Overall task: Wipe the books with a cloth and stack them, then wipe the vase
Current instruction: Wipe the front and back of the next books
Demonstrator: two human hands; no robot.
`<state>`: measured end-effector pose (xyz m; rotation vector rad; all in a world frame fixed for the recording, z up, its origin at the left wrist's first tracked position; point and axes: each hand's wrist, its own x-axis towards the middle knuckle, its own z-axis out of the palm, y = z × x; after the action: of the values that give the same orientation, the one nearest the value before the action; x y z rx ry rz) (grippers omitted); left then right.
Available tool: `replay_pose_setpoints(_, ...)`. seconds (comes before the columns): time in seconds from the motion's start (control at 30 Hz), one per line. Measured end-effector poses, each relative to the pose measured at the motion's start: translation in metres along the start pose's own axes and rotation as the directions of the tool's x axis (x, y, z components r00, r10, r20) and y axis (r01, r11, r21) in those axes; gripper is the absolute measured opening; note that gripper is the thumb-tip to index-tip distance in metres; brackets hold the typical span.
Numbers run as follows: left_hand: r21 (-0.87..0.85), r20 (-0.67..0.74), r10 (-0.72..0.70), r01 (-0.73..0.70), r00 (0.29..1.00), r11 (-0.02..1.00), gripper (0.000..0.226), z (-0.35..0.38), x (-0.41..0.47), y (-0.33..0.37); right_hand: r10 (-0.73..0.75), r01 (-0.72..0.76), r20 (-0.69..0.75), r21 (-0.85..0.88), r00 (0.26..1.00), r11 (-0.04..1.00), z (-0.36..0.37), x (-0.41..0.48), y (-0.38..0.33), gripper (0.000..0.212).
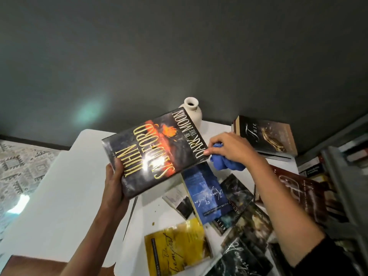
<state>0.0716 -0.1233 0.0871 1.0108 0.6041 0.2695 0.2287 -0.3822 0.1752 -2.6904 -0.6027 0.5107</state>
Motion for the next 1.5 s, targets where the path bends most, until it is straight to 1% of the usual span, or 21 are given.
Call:
replay_pose_setpoints(0.17, 0.031, 0.081, -0.053, 0.051, 0.995, 0.998, 0.024, 0.03, -0.027, -0.02, 0.157, -0.143, -0.086, 0.148, 0.984, 0.978, 0.008, -0.077, 0.036, 0.019)
replay_pose_setpoints(0.33, 0.109, 0.145, -0.079, 0.063, 0.986, 0.992, 0.045, 0.058, -0.052, -0.045, 0.277, -0.148, -0.209, 0.482, 0.938, 0.864, 0.02, -0.151, 0.08, 0.011)
replay_pose_setpoints(0.4, 0.138, 0.154, -0.088, 0.067, 0.984, 0.988, 0.046, 0.069, -0.061, -0.053, 0.435, -0.148, -0.343, 0.62, 0.833, 0.771, 0.025, -0.177, 0.096, 0.013)
replay_pose_setpoints(0.5, 0.156, 0.172, -0.117, 0.091, 0.978, 0.984, 0.046, 0.081, -0.071, -0.061, 0.678, -0.033, -0.515, 0.783, 0.524, 0.621, 0.03, -0.196, 0.112, 0.021)
replay_pose_setpoints(0.53, 0.166, 0.172, -0.125, 0.097, 0.977, 0.981, 0.047, 0.086, -0.074, -0.063, 0.707, 0.022, -0.557, 0.792, 0.436, 0.61, 0.029, -0.198, 0.108, 0.02)
replay_pose_setpoints(0.6, 0.184, 0.162, -0.144, 0.113, 0.976, 0.976, 0.047, 0.093, -0.077, -0.068, 0.685, 0.094, -0.642, 0.749, 0.344, 0.656, 0.028, -0.197, 0.093, 0.015)
replay_pose_setpoints(0.63, 0.193, 0.16, -0.154, 0.122, 0.975, 0.973, 0.048, 0.096, -0.079, -0.071, 0.646, 0.115, -0.678, 0.716, 0.351, 0.689, 0.029, -0.196, 0.081, 0.01)
replay_pose_setpoints(0.67, 0.197, 0.161, -0.162, 0.13, 0.973, 0.972, 0.049, 0.099, -0.08, -0.073, 0.59, 0.112, -0.704, 0.674, 0.395, 0.73, 0.035, -0.194, 0.069, 0.007)
replay_pose_setpoints(0.73, 0.197, 0.17, -0.176, 0.142, 0.97, 0.97, 0.05, 0.104, -0.084, -0.077, 0.448, 0.015, -0.727, 0.533, 0.521, 0.846, 0.053, -0.195, 0.054, 0.025)
replay_pose_setpoints(0.8, 0.198, 0.167, -0.174, 0.14, 0.97, 0.97, 0.049, 0.108, -0.086, -0.077, 0.322, -0.088, -0.736, 0.339, 0.596, 0.937, 0.075, -0.198, 0.056, 0.044)
replay_pose_setpoints(0.87, 0.213, 0.17, -0.148, 0.111, 0.974, 0.971, 0.043, 0.11, -0.087, -0.075, 0.299, -0.116, -0.744, 0.289, 0.597, 0.95, 0.086, -0.202, 0.066, 0.039)
replay_pose_setpoints(0.93, 0.225, 0.175, -0.136, 0.095, 0.975, 0.97, 0.037, 0.112, -0.089, -0.076, 0.313, -0.148, -0.762, 0.28, 0.567, 0.949, 0.088, -0.202, 0.07, 0.031)
replay_pose_setpoints(1.03, 0.205, 0.163, -0.145, 0.111, 0.976, 0.972, 0.04, 0.116, -0.094, -0.078, 0.317, -0.2, -0.787, 0.247, 0.529, 0.948, 0.088, -0.191, 0.058, 0.032)
replay_pose_setpoints(1.07, 0.197, 0.164, -0.154, 0.12, 0.974, 0.973, 0.042, 0.117, -0.094, -0.079, 0.287, -0.186, -0.793, 0.22, 0.538, 0.958, 0.09, -0.188, 0.051, 0.034)
replay_pose_setpoints(1.17, 0.189, 0.182, -0.15, 0.115, 0.972, 0.975, 0.043, 0.118, -0.094, -0.077, 0.095, -0.046, -0.733, 0.086, 0.674, 0.995, 0.103, -0.191, 0.035, 0.038)
replay_pose_setpoints(1.2, 0.188, 0.189, -0.139, 0.103, 0.972, 0.977, 0.044, 0.117, -0.094, -0.075, 0.048, -0.019, -0.72, 0.049, 0.692, 0.999, 0.103, -0.195, 0.038, 0.039)
replay_pose_setpoints(1.23, 0.19, 0.197, -0.127, 0.09, 0.972, 0.978, 0.048, 0.117, -0.093, -0.072, 0.043, -0.02, -0.733, 0.04, 0.678, 0.999, 0.099, -0.198, 0.047, 0.04)
replay_pose_setpoints(1.3, 0.191, 0.206, -0.112, 0.072, 0.972, 0.979, 0.053, 0.115, -0.093, -0.07, 0.152, -0.097, -0.788, 0.117, 0.597, 0.988, 0.085, -0.199, 0.069, 0.041)
replay_pose_setpoints(1.37, 0.181, 0.208, -0.116, 0.078, 0.971, 0.98, 0.046, 0.115, -0.093, -0.07, 0.257, -0.154, -0.805, 0.207, 0.534, 0.966, 0.076, -0.195, 0.077, 0.045)
replay_pose_setpoints(1.4, 0.176, 0.213, -0.122, 0.085, 0.969, 0.981, 0.04, 0.116, -0.093, -0.071, 0.251, -0.146, -0.811, 0.205, 0.529, 0.968, 0.076, -0.191, 0.072, 0.046)
replay_pose_setpoints(1.5, 0.175, 0.239, -0.122, 0.081, 0.963, 0.981, 0.033, 0.12, -0.092, -0.07, 0.055, -0.029, -0.78, 0.047, 0.624, 0.998, 0.089, -0.186, 0.045, 0.047)
